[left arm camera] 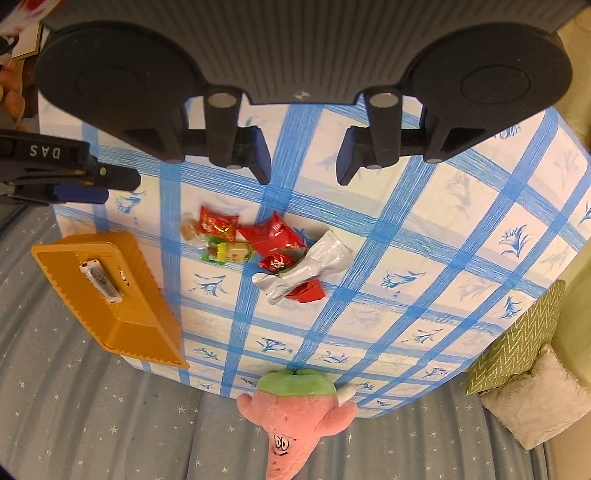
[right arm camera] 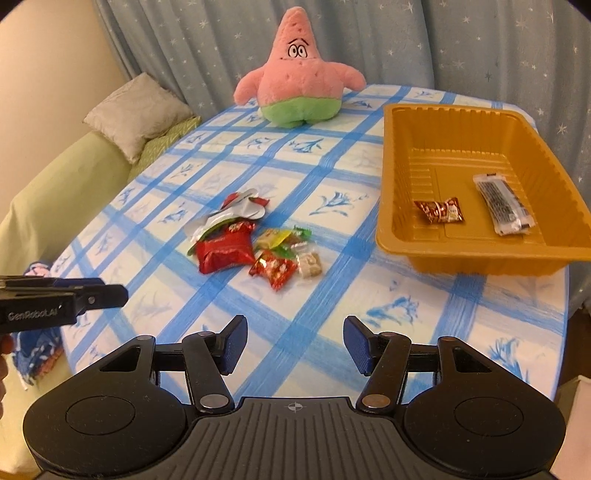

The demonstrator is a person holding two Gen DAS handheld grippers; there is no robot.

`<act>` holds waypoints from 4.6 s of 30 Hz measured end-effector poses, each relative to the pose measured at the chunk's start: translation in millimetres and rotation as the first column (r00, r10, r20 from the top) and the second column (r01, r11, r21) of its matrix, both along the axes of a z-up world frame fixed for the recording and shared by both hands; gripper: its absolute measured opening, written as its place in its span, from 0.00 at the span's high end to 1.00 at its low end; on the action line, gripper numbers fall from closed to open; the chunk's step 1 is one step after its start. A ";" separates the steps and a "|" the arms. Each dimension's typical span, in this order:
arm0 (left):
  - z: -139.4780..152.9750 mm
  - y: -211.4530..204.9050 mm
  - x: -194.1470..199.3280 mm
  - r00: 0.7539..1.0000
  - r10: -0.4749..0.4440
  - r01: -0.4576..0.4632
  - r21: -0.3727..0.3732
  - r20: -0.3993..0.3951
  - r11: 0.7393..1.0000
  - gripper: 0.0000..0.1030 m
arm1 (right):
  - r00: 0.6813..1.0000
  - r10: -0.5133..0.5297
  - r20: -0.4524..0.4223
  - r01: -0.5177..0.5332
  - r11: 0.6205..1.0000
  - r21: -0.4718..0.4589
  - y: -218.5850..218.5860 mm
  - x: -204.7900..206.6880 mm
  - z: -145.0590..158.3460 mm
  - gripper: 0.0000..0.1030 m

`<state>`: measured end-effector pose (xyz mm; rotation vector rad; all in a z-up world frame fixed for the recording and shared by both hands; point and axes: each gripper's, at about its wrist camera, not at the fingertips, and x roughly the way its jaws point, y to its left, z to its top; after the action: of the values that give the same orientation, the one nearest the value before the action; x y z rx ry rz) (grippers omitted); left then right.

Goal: Organize snacks
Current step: 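Withdraw both grippers from the tray back toward the snack pile, then grasp the red candy bag with the left gripper while the right gripper grasps a small clear candy, then move both grippers over the orange tray and release the candies inside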

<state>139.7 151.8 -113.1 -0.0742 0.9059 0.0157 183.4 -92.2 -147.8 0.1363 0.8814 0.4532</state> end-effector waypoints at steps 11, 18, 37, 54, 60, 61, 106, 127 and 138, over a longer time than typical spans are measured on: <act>-20.1 9.2 37.0 0.999 -0.052 0.052 0.020 -0.005 0.998 0.66 | 0.998 -0.063 0.026 0.064 0.997 -0.034 20.9 33.6 -21.6 0.66; -31.8 10.1 61.2 0.995 -0.093 0.094 0.022 -0.021 0.995 0.66 | 0.996 -0.081 0.035 0.083 0.994 -0.066 32.7 49.9 -35.4 0.68; -41.9 8.1 90.8 0.984 -0.174 0.175 0.031 -0.029 0.984 0.66 | 0.993 -0.072 0.089 0.085 0.985 -0.149 57.1 75.5 -56.0 0.69; -43.8 -11.3 97.9 0.931 -0.365 0.364 0.125 -0.010 0.923 0.65 | 0.994 -0.080 0.071 0.086 0.992 -0.089 44.5 71.1 -38.3 0.80; -54.6 -23.5 108.3 0.888 -0.459 0.458 0.174 -0.039 0.872 0.64 | 0.993 -0.099 0.067 0.104 0.993 -0.060 33.5 65.1 -26.2 0.80; -56.1 -25.4 109.4 0.883 -0.468 0.468 0.179 -0.044 0.866 0.64 | 0.993 -0.103 0.066 0.107 0.993 -0.056 31.6 63.5 -24.9 0.80; 21.8 -64.6 59.3 0.936 -0.338 0.334 0.051 0.099 0.941 0.78 | 0.982 -0.177 0.067 0.173 0.983 0.063 -55.5 5.1 21.2 0.80; 30.8 -188.7 118.8 0.902 -0.409 0.410 0.017 0.136 0.912 0.77 | 0.939 -0.313 0.140 0.305 0.949 0.076 -161.9 42.3 46.7 0.80; 2.3 -217.3 146.5 0.913 -0.401 0.401 0.009 0.074 0.916 0.77 | 0.948 -0.297 0.112 0.290 0.954 0.081 -180.0 71.5 35.1 0.80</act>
<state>286.1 -65.5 -110.7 0.1070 0.8328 -0.3716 254.9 -272.2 -112.7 0.2914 0.7113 0.2079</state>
